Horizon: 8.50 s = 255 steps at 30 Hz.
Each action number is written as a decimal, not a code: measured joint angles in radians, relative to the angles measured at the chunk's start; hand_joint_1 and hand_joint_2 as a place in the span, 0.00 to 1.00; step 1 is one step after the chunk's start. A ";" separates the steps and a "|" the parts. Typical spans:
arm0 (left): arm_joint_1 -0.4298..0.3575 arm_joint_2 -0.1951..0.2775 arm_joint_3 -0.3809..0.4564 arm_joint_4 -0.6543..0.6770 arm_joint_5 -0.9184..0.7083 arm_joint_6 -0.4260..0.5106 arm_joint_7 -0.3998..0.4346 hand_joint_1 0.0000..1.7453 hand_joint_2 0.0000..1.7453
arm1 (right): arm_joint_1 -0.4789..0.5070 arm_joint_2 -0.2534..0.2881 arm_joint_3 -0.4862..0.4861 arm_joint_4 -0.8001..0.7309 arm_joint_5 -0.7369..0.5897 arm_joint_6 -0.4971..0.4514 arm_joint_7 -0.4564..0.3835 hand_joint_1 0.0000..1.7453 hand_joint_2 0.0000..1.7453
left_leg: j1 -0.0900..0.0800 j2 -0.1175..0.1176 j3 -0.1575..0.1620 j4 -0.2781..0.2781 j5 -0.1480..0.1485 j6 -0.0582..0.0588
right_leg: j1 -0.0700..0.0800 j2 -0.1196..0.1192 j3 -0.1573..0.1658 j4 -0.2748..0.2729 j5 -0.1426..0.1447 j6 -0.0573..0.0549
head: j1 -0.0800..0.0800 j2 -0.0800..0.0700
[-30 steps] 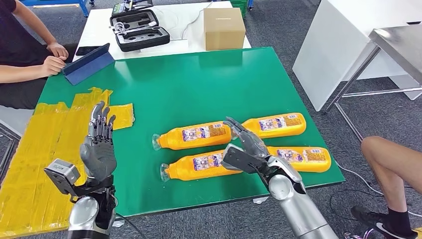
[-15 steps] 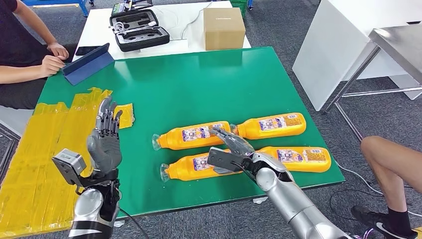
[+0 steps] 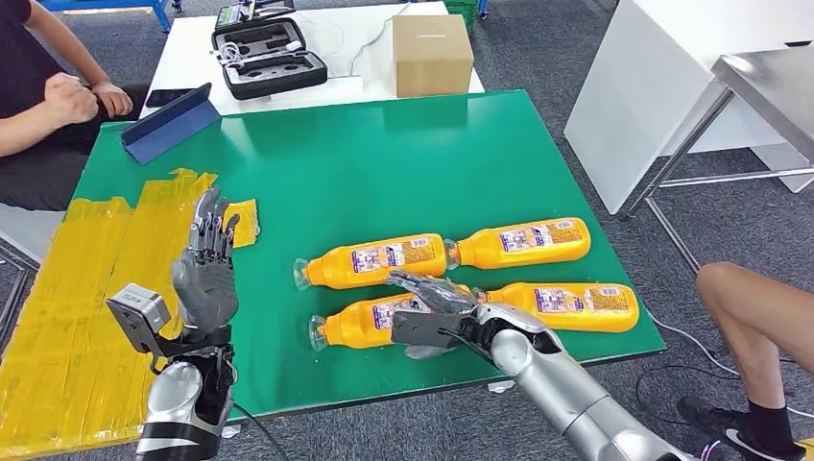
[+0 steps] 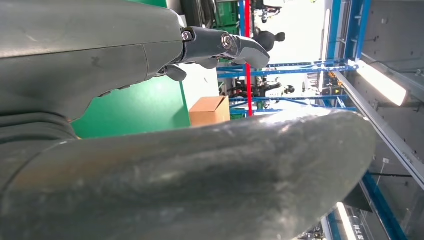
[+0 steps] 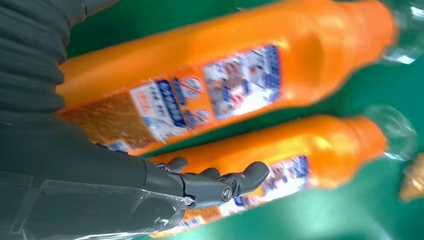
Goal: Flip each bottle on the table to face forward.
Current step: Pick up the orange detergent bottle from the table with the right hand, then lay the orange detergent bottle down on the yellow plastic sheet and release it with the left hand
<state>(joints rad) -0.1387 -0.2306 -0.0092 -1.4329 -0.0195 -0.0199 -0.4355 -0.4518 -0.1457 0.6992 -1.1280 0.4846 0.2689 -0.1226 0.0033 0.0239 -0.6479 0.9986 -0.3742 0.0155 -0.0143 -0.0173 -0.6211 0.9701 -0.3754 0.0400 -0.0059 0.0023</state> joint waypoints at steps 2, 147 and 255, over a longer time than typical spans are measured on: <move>-0.001 0.000 0.001 0.007 0.004 -0.001 -0.001 0.00 0.00 | -0.021 -0.042 0.035 -0.013 0.012 0.035 0.068 0.00 1.00 | 0.000 0.000 0.000 0.000 0.000 0.000 | 0.000 0.000 0.000 0.000 0.000 0.000 | 0.000 0.000; -0.170 0.056 -0.166 0.328 0.563 -0.379 0.293 0.00 1.00 | -0.794 0.499 0.308 0.428 -0.402 -0.188 0.407 1.00 1.00 | -0.001 0.003 -0.013 0.000 0.012 0.002 | -0.001 0.004 -0.014 0.002 0.010 0.002 | 0.000 0.000; -0.204 0.084 -0.420 0.495 0.719 -0.402 0.400 0.00 1.00 | -0.756 0.494 0.653 0.561 -1.002 -0.325 0.438 1.00 1.00 | -0.001 0.003 -0.014 0.000 0.012 0.001 | -0.001 0.004 -0.017 0.002 0.011 0.002 | 0.000 0.000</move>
<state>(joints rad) -0.3428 -0.1465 -0.4292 -0.9375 0.6992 -0.4220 -0.0360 -1.2079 0.3483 1.3523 -0.5673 -0.5176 -0.0564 0.3159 0.0021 0.0268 -0.6618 0.9987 -0.3622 0.0169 -0.0155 -0.0133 -0.6379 0.9725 -0.3649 0.0418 -0.0056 0.0023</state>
